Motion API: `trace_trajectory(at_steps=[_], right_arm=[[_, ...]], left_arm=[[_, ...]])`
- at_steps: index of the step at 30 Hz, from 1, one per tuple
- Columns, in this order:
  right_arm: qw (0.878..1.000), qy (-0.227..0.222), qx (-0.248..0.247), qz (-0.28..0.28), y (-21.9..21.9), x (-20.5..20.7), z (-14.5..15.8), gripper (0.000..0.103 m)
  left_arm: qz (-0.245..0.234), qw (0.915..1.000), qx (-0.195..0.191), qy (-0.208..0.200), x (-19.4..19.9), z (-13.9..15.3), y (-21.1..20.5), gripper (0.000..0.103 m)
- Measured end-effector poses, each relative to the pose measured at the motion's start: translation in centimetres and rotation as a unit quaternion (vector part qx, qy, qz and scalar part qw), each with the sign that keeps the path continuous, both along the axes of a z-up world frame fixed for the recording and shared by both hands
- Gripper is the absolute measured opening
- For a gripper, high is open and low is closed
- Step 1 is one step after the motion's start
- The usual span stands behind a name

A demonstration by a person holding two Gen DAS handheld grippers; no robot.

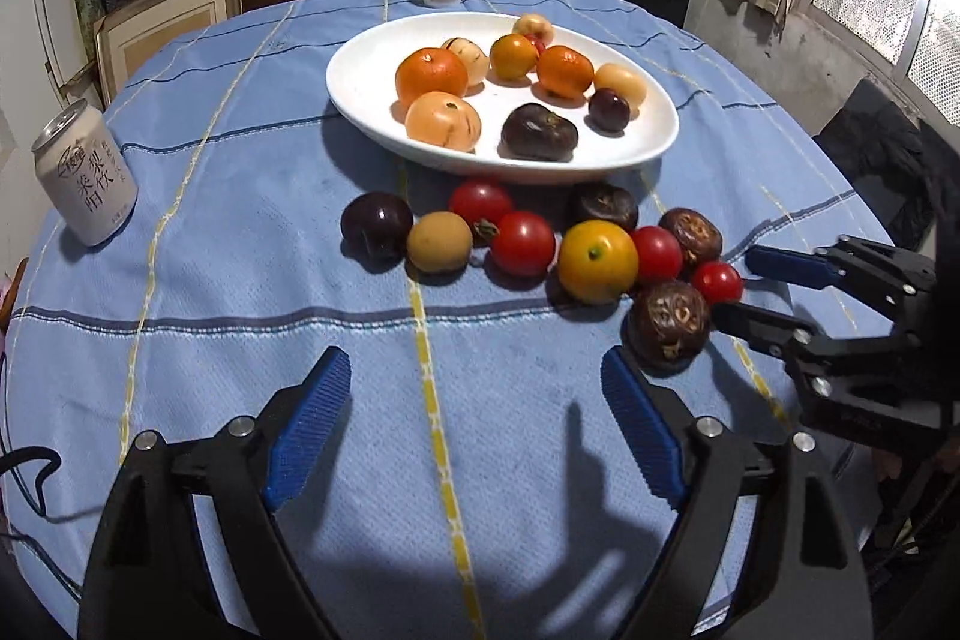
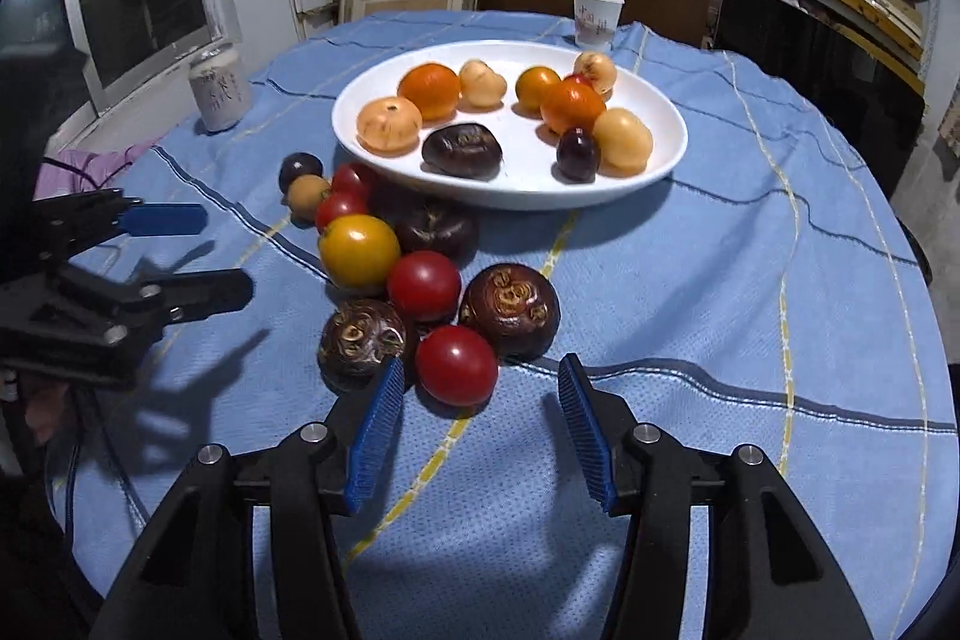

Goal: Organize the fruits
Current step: 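Grasp a dark brown fruit with the left tool while the right tool grasps a red tomato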

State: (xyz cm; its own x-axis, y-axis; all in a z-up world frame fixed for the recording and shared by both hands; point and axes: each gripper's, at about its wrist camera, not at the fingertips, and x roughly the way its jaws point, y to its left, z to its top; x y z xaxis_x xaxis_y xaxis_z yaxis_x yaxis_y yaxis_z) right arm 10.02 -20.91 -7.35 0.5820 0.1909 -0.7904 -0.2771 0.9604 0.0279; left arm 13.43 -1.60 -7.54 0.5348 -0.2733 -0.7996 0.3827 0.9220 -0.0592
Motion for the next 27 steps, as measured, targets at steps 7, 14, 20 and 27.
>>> trace_trajectory(at_steps=[7,14,20,27], right_arm=[[1.0,0.004,0.03,0.005,0.5,0.8,0.0,0.029],[0.998,-0.038,0.036,-0.03,-1.5,-1.9,2.1,0.029],[0.997,-0.034,0.044,-0.052,-3.7,-3.2,2.4,0.029],[0.997,-0.03,0.056,-0.05,-3.8,-3.2,1.8,0.029]], left_arm=[[-0.018,0.9997,0.013,-0.003,-1.1,0.1,-1.5,0.083],[-0.059,0.9976,0.029,-0.024,-2.0,0.2,-5.7,0.083],[-0.066,0.9966,0.044,-0.021,-1.2,-1.0,-8.6,0.062],[-0.07,0.997,0.032,-0.011,-0.9,-1.2,-8.8,0.041]])
